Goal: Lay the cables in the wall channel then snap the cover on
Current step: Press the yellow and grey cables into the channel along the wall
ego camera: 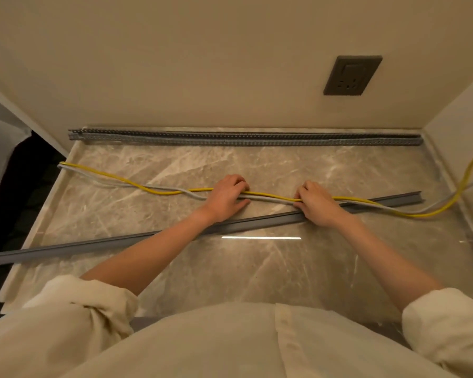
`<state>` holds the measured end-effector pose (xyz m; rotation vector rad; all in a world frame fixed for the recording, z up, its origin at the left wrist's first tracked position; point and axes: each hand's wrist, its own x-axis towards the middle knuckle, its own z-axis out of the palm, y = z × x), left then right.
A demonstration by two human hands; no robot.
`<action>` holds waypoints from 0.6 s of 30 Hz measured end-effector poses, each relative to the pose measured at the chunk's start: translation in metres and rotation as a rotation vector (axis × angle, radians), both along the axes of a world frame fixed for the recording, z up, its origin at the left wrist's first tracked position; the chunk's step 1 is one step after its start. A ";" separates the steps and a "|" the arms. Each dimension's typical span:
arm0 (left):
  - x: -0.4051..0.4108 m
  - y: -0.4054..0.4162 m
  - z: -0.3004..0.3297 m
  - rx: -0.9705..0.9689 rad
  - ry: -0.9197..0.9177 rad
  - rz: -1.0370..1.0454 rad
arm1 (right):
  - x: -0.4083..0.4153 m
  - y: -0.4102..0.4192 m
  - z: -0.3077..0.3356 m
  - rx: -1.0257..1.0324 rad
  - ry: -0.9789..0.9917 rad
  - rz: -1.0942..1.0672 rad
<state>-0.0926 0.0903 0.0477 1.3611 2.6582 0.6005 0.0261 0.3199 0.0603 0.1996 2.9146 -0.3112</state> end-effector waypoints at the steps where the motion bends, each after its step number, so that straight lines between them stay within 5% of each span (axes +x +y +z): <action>1: -0.001 0.002 -0.001 0.004 0.010 -0.003 | -0.001 -0.002 0.000 0.047 0.002 0.031; 12: -0.054 0.018 0.042 -0.187 -0.070 0.049 | -0.020 0.044 0.051 -0.026 0.196 0.094; 18: -0.092 0.028 0.079 -0.134 -0.008 -0.001 | -0.031 0.088 0.065 -0.044 0.253 0.131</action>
